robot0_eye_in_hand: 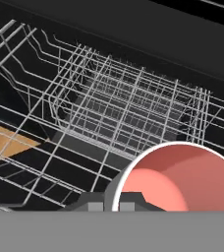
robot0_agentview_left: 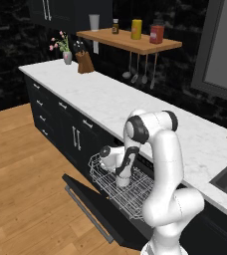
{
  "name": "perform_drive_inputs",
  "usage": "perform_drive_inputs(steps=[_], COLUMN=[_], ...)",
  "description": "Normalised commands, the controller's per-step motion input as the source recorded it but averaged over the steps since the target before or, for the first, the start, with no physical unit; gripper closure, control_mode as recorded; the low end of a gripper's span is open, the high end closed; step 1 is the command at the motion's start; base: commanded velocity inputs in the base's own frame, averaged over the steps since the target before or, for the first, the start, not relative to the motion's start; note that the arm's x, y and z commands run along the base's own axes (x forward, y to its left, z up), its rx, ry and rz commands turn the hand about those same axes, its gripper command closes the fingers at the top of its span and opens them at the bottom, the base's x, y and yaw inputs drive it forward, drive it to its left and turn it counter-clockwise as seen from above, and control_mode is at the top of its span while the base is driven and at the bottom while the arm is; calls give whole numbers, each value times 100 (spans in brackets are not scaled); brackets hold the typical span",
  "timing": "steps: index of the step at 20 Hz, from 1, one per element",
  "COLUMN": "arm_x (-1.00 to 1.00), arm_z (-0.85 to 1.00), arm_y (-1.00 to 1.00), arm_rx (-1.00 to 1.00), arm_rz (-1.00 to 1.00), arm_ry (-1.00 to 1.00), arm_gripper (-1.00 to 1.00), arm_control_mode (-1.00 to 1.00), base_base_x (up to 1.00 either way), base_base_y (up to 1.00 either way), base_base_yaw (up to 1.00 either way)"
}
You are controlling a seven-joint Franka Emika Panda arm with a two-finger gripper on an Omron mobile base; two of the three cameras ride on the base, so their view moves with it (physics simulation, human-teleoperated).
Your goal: Pick up the cup and bowl from the counter, place them in the dishwasher, and close the dishwasher door.
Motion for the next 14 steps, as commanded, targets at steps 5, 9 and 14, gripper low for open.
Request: perform_drive_inputs(steps=[5, 9, 14], arm_x=[23, 20, 19], arm_z=[-54, -47, -52], arm_y=[-4, -7, -4], arm_rx=[0, 0, 0], arm_rz=[0, 0, 0], arm_ry=[0, 0, 0], arm_gripper=[100, 100, 100], arm_control_mode=[-100, -100, -100], base_base_x=[0, 0, 0], base_base_y=[0, 0, 0], base_base_yaw=[0, 0, 0])
